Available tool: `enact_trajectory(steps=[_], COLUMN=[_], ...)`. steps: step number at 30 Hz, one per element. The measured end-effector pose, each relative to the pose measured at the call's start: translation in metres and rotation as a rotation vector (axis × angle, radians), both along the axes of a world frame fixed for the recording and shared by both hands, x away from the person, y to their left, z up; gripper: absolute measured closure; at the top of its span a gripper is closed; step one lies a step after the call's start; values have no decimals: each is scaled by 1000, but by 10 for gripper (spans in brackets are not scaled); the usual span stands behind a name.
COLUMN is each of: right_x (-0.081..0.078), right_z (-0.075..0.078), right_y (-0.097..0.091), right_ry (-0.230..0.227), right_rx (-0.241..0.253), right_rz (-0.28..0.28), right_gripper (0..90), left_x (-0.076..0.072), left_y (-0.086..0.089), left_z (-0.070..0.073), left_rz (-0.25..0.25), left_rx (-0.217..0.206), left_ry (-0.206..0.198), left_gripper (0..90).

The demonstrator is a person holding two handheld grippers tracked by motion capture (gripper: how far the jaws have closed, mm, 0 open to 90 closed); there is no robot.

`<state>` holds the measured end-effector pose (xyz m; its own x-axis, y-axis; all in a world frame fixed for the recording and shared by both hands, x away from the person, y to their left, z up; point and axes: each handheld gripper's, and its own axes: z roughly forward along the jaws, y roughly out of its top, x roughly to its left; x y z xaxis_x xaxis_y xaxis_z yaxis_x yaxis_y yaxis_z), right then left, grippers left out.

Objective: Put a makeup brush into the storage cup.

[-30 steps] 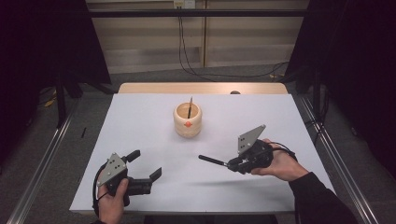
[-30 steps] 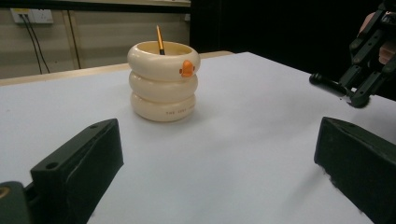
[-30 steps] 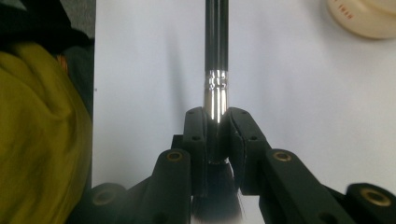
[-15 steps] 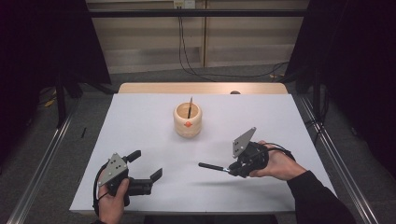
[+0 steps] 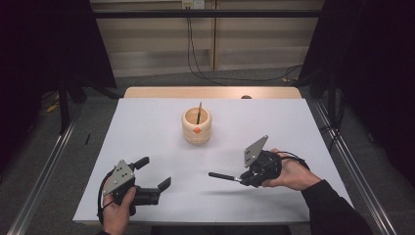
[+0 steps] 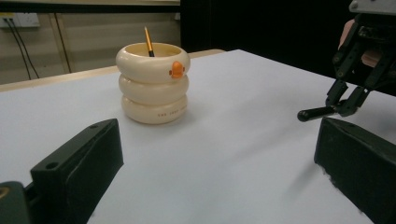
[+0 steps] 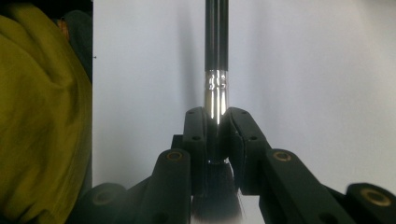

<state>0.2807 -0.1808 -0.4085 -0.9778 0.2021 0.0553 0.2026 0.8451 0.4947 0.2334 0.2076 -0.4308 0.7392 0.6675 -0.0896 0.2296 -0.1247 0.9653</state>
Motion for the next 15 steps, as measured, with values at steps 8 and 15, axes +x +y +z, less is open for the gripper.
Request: enact_trajectory(steps=[8,15], right_x=[1,3], right_z=[1,0], right_y=[-2,-5], right_ry=[2,6], right_rx=[8,18], right_rz=[6,-3], right_gripper=[775,775], left_x=[1,5], left_y=[0,-5], left_z=[13,23], left_rz=[-38,-62], left_rx=[-22,-29], left_ry=[-16,-32], left_gripper=[11,13])
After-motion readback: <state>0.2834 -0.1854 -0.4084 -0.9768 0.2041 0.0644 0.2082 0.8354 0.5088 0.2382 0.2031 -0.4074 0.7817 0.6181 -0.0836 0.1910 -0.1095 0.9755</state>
